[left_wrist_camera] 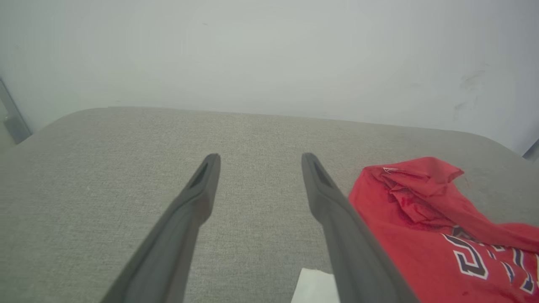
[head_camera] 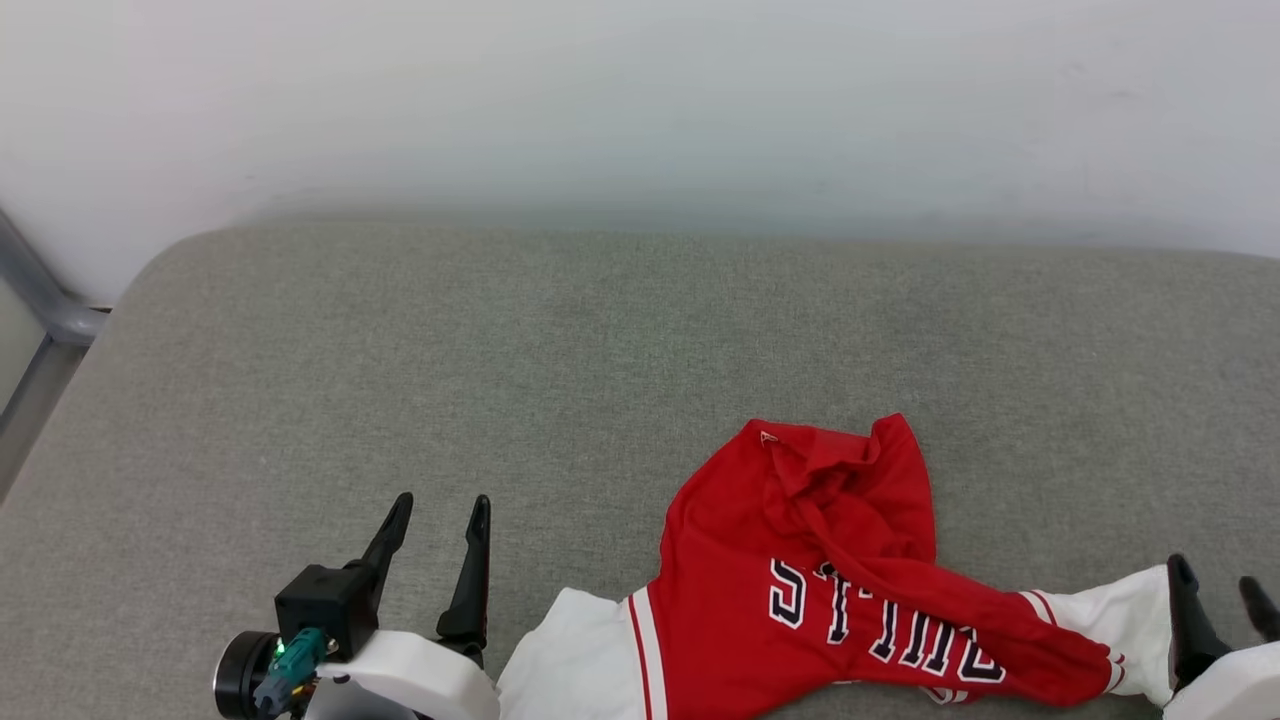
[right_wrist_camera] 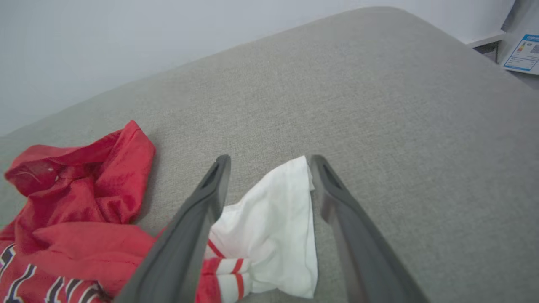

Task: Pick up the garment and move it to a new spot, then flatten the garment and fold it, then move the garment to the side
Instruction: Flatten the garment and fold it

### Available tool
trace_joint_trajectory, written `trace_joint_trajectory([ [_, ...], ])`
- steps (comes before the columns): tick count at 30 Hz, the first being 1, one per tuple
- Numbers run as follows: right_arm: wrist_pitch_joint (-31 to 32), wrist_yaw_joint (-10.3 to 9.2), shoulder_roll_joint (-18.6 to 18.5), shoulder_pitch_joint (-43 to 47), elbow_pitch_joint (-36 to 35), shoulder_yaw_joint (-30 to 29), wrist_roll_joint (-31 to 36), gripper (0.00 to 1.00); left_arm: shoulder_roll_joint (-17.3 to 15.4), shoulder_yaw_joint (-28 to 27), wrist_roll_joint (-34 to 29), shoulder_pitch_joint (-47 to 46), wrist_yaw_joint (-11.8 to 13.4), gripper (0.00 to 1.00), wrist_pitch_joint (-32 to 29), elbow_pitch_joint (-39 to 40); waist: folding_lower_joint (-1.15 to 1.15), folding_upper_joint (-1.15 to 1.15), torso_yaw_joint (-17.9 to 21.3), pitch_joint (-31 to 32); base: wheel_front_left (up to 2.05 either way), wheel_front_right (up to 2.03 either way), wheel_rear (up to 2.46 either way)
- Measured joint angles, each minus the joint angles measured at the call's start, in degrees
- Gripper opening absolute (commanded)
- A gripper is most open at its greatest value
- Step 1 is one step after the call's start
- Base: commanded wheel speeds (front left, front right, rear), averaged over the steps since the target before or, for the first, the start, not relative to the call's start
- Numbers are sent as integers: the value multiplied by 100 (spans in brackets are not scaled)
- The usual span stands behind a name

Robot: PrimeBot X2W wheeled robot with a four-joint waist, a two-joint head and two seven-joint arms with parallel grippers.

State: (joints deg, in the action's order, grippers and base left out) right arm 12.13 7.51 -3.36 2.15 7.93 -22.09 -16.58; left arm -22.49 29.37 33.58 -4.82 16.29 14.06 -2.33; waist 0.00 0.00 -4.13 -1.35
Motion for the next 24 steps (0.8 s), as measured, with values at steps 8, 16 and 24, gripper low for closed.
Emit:
trace_joint_trajectory([
  [8,-791,0,30,281,-666,481,259,100,-67,-22,45,218,113,100,-29,94,0,0,78,214,0,0,0],
  [16,360,0,-20,330,-782,1582,47,100,-110,-34,74,322,204,100,-84,255,0,0,172,234,0,0,0],
  [24,1873,0,-777,-853,-611,3122,-331,100,-77,32,34,124,151,100,-110,331,0,0,106,-96,0,0,0],
])
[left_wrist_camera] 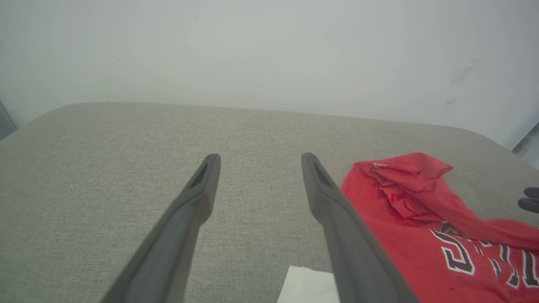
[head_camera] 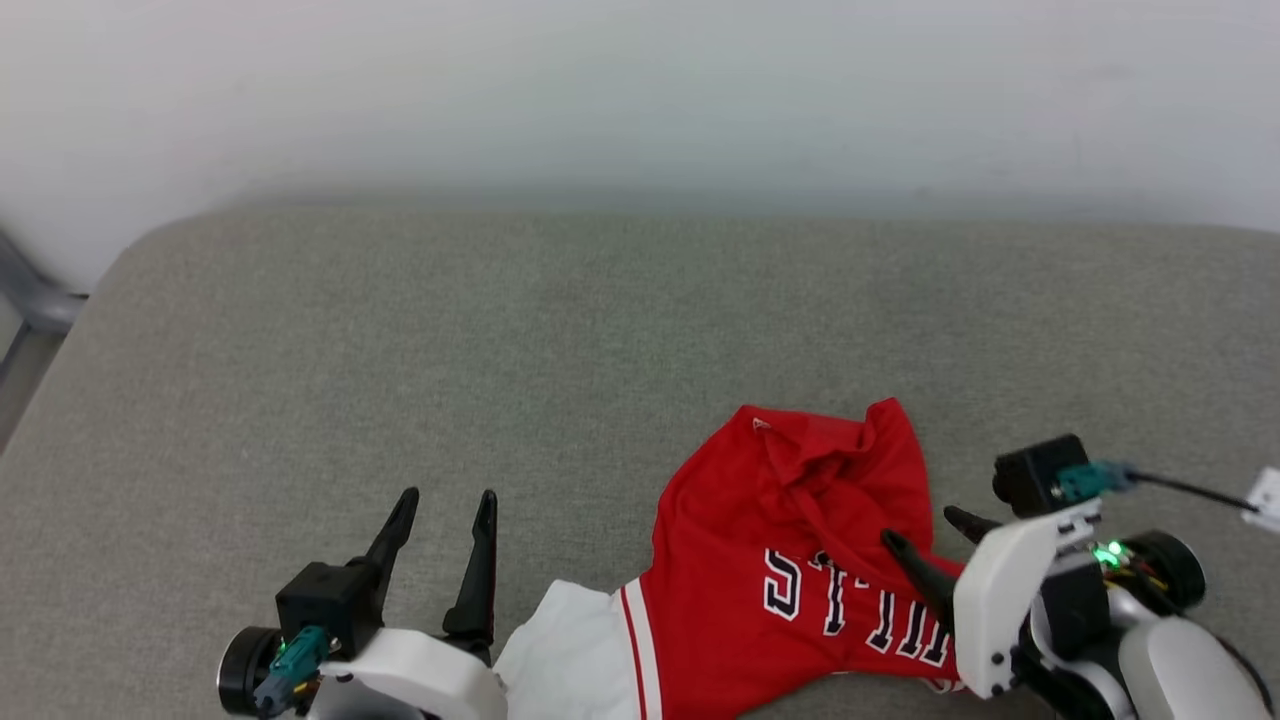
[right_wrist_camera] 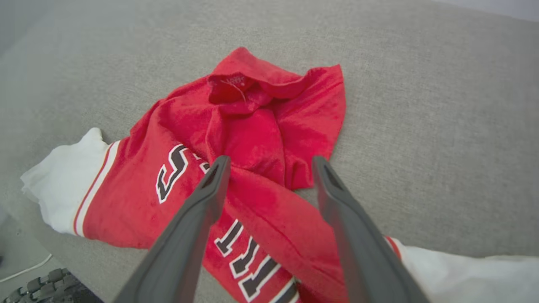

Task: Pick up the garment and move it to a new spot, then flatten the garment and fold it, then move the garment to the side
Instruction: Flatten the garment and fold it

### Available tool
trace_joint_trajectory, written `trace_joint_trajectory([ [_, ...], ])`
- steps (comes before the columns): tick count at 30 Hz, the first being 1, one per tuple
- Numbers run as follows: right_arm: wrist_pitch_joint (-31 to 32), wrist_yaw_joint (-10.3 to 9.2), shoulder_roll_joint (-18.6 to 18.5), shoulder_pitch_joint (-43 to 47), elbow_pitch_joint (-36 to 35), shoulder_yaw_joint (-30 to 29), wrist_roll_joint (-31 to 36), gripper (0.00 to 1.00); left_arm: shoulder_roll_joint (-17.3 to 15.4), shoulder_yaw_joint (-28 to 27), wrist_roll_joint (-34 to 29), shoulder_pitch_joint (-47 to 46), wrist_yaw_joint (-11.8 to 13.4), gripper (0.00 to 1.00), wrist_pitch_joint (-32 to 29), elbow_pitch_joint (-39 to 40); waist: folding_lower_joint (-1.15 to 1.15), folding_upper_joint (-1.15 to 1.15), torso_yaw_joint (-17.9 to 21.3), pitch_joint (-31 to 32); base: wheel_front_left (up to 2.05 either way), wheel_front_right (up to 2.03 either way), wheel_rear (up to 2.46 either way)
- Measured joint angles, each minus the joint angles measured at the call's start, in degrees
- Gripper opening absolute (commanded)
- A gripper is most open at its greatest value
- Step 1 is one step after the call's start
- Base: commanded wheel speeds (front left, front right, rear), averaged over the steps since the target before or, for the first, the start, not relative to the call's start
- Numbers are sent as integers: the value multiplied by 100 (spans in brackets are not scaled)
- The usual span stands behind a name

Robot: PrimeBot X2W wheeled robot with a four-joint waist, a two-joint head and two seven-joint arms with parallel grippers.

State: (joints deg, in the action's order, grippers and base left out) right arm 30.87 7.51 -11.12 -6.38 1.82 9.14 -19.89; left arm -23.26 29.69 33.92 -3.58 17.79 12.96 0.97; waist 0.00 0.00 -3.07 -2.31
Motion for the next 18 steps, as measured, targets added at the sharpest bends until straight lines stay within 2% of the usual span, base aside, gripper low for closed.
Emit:
trace_joint_trajectory([
  [7,831,0,-487,-1037,1071,657,-311,100,129,82,-47,-380,-165,100,41,-91,0,0,-189,-436,0,0,0],
  [12,1136,0,-612,-1519,1900,991,-598,100,238,107,-81,-583,-268,100,87,-229,0,0,-348,-717,0,0,0],
  [14,1250,0,-654,-1701,2113,1103,-725,27,266,101,-87,-636,-315,100,111,-293,0,0,-401,-802,0,0,0],
  [15,1255,-1,-677,-1772,2176,1157,-783,0,285,99,-87,-648,-326,100,118,-334,0,0,-428,-836,0,0,0],
  [18,977,1,-739,-2037,2265,1212,-864,0,347,96,-88,-689,-385,100,137,-433,0,0,-492,-894,0,0,0],
])
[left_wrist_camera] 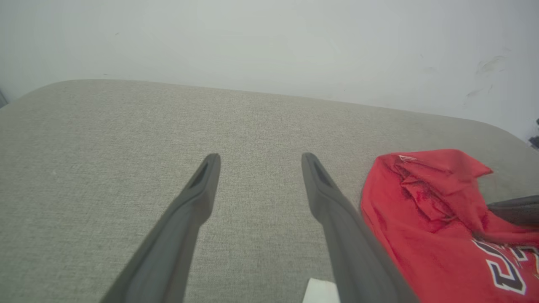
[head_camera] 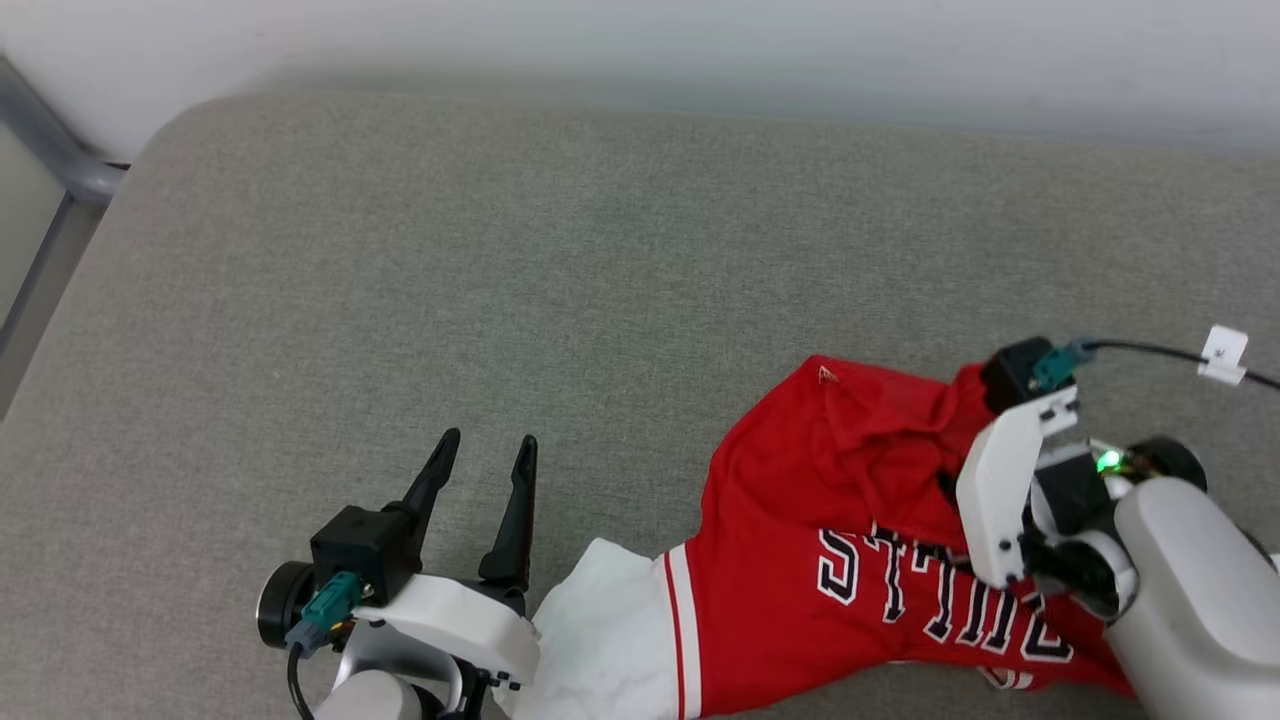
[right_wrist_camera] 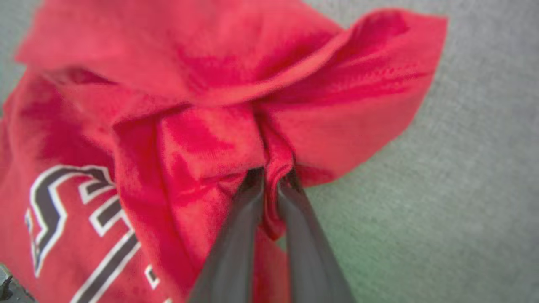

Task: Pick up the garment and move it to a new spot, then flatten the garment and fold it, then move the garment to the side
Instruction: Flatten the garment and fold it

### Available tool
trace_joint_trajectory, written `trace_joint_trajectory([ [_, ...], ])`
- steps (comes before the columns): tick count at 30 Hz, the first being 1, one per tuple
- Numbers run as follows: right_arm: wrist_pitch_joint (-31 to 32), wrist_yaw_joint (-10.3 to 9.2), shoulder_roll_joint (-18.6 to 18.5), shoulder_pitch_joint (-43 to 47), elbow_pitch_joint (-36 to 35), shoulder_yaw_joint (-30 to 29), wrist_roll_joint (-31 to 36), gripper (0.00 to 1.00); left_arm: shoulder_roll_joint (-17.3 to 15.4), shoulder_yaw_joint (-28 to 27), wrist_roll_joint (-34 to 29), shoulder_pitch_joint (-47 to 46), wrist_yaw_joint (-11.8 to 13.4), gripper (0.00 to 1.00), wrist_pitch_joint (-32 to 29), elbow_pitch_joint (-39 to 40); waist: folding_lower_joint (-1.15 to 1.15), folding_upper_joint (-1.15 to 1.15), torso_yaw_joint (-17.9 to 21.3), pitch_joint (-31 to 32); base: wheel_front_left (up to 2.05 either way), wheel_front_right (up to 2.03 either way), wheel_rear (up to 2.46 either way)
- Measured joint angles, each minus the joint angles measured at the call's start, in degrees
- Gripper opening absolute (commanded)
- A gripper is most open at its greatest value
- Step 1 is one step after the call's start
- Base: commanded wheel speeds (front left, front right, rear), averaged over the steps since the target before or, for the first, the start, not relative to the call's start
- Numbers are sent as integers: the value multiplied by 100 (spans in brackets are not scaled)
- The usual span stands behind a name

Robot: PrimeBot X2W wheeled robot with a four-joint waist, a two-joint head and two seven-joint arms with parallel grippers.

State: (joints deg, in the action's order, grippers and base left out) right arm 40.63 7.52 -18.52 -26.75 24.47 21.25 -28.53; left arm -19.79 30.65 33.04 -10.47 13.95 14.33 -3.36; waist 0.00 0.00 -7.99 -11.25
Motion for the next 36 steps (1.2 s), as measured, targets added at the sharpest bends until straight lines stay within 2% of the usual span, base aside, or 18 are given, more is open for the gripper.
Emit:
trace_joint_trajectory([
  [6,-981,0,-26,-764,158,-343,201,0,71,-18,-32,-75,-43,100,33,-83,0,0,-82,-137,0,0,0],
  [16,-1756,-1,-51,-1959,1085,-1080,694,0,276,-19,-188,-466,-271,100,56,-194,1,0,-339,-660,0,0,0],
  [17,-1835,-1,-18,-1969,1203,-1109,701,12,296,-30,-207,-492,-291,100,56,-223,1,0,-369,-698,0,0,0],
  [18,-1903,-1,7,-1970,1317,-1113,740,48,316,-35,-213,-506,-301,100,56,-242,1,0,-395,-728,0,0,0],
  [19,-2004,-1,35,-1969,1411,-1115,765,100,335,-49,-214,-512,-325,100,56,-266,1,0,-415,-749,0,0,0],
  [21,-2343,-1,97,-1960,1518,-1118,788,100,366,-74,-232,-511,-352,100,57,-325,1,0,-425,-749,0,0,0],
  [30,-4688,-1,328,-1281,1446,-1432,1072,100,347,-215,-271,-320,-372,100,59,-443,0,0,-247,-325,0,0,0],
  [33,-5085,-1,450,-890,1250,-1528,1094,100,293,-257,-267,-177,-336,100,58,-461,0,0,-157,-104,0,0,0],
  [36,-5224,-1,542,-372,927,-1600,1087,100,252,-261,-246,-12,-280,100,36,-436,0,0,-63,139,0,0,0],
])
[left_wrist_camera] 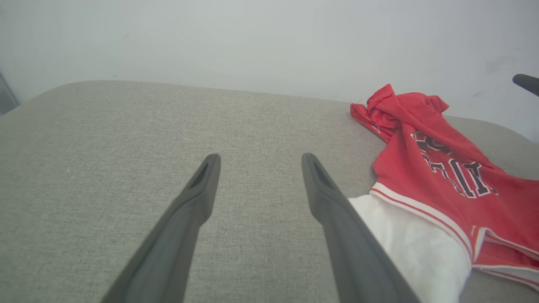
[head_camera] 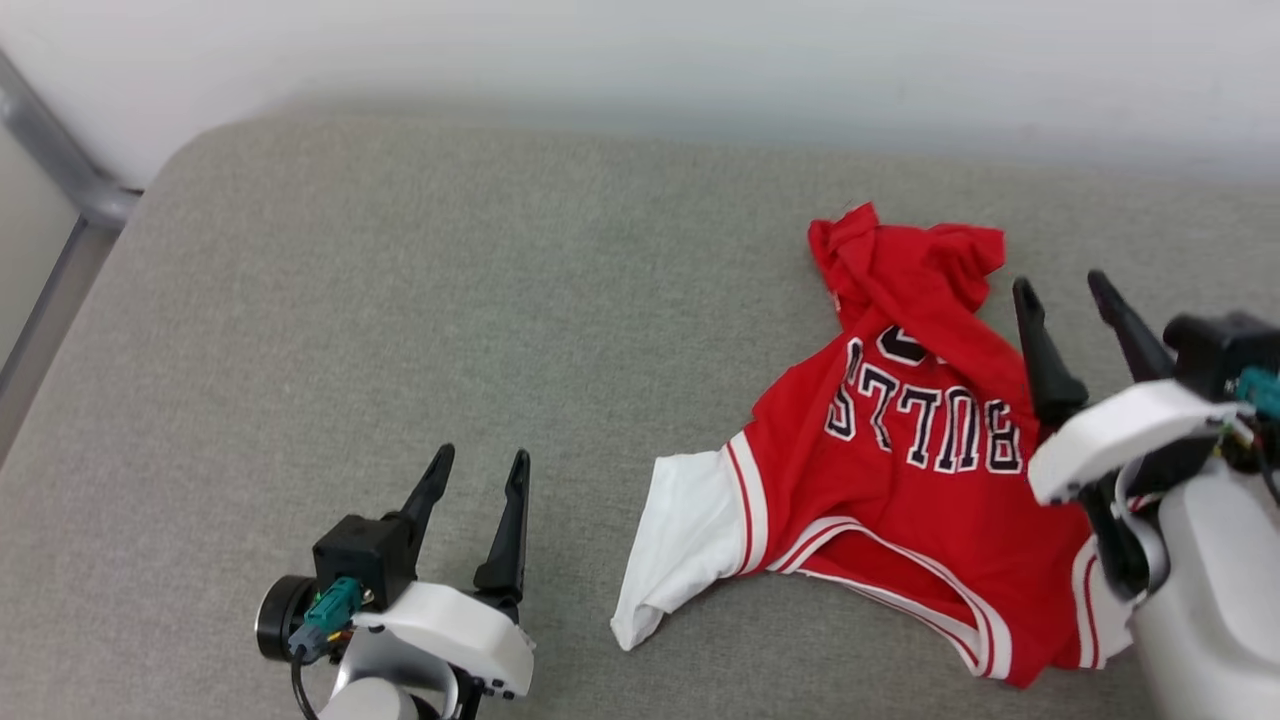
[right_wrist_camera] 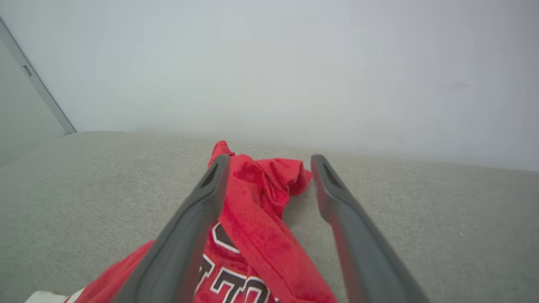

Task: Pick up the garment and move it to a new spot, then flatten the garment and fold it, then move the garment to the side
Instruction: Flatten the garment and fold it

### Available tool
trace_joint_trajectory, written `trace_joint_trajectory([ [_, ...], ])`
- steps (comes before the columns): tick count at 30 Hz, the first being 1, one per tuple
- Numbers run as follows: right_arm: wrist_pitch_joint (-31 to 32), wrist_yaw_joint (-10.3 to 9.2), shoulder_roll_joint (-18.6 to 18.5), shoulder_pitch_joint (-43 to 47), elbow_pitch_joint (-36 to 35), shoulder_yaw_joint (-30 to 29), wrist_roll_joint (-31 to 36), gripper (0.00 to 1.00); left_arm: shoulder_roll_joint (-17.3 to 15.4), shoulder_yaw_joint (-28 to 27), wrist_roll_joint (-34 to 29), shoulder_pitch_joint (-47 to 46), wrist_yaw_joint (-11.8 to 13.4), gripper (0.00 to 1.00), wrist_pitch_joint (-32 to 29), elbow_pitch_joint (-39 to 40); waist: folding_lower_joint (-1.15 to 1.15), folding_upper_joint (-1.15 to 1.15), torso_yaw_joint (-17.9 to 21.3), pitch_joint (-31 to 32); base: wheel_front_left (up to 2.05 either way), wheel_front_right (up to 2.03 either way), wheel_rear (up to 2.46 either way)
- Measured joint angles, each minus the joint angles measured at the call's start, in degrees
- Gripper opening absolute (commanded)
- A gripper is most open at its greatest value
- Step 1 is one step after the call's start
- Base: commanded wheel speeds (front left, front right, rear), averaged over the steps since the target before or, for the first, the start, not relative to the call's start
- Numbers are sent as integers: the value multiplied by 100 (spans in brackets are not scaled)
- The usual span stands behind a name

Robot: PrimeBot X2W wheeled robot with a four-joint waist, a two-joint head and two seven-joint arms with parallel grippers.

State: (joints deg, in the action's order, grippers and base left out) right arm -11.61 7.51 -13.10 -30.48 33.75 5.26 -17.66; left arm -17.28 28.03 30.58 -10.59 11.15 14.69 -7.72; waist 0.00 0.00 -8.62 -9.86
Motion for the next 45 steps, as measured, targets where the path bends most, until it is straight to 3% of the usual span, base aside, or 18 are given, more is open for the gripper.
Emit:
trace_joint_trajectory([
  [10,488,0,381,1953,-1908,-456,73,100,-350,-54,276,436,52,100,-552,272,-1,0,494,633,0,0,0],
  [19,1277,0,814,3233,-3627,-828,259,100,-784,255,976,249,-399,100,-2494,512,-1,0,1030,744,0,0,0],
  [28,1444,0,976,3409,-4228,-964,258,100,-1091,658,1488,-8,-767,100,-4105,192,0,0,1488,392,0,0,0],
  [36,1421,0,1006,3407,-4181,-1063,107,100,-1106,1023,1454,-349,-900,100,-4798,-223,0,0,1726,92,0,0,0],
  [37,1422,0,1007,3407,-4177,-1070,82,100,-1101,1043,1456,-382,-920,45,-4845,-255,-1,0,1739,85,0,0,0],
  [38,1473,0,1009,3408,-4162,-1085,32,100,-1084,1044,1460,-385,-923,29,-4845,-275,0,0,1747,83,0,0,0],
  [39,1516,0,1011,3412,-4138,-1121,14,100,-1077,1047,1444,-385,-924,0,-4810,-291,0,0,1749,88,0,0,0],
  [45,2184,0,1011,3533,-3832,-1637,-215,100,-926,954,1116,-318,-740,0,-3901,-325,0,0,1612,155,0,0,0],
])
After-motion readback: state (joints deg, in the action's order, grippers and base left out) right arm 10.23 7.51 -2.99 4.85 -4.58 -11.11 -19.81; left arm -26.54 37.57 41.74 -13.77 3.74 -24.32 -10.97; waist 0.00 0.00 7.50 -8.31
